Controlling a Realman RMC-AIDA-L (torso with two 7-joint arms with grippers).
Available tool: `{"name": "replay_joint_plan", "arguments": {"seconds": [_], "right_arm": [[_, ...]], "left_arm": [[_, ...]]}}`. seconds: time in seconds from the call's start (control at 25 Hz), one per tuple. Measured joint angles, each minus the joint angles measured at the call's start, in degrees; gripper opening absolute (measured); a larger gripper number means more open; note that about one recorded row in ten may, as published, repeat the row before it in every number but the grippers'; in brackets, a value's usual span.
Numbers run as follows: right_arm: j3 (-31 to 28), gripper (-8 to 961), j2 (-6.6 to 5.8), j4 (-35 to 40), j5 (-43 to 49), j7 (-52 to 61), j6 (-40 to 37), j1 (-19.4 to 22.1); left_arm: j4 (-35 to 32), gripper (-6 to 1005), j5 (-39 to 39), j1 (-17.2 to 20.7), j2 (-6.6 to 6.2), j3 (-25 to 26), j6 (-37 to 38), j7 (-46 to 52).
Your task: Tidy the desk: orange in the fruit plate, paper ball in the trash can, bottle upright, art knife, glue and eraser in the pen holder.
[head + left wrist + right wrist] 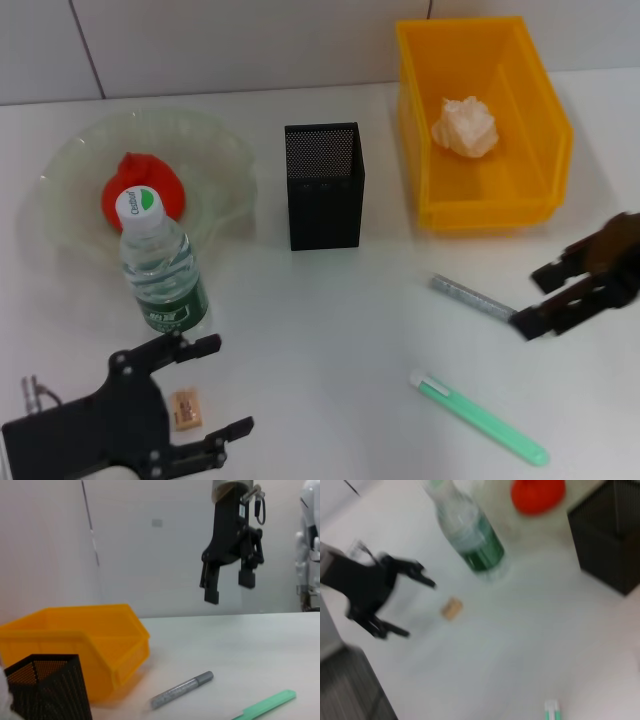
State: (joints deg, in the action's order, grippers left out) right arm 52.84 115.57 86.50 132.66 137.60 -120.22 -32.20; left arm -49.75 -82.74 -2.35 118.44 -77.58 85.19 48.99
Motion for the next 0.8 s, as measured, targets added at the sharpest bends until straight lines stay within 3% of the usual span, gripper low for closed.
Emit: {"name": "replay_joint_plan", "arguments": {"seconds": [0.2, 0.44, 0.8], "right_arm": [[9.53, 795, 3.6, 1.13, 11.32, 6.43, 0.56, -5.74], [25.0, 794, 3.67, 1.93, 13.65, 18.94, 5.91, -6.67], [38.1, 792, 3.96, 0.88, 16.0, 28.49, 13.65, -6.28]], "left_arm": [[4.18, 814, 0.31, -0.27, -0.08, 2.13, 1.88, -3.54], [8.02, 814, 0.04, -0.96, -0.14, 4.66, 2.85, -6.57], [9.47, 814, -0.04, -1.07, -0.15, 5.56, 4.26, -7.08]]}}
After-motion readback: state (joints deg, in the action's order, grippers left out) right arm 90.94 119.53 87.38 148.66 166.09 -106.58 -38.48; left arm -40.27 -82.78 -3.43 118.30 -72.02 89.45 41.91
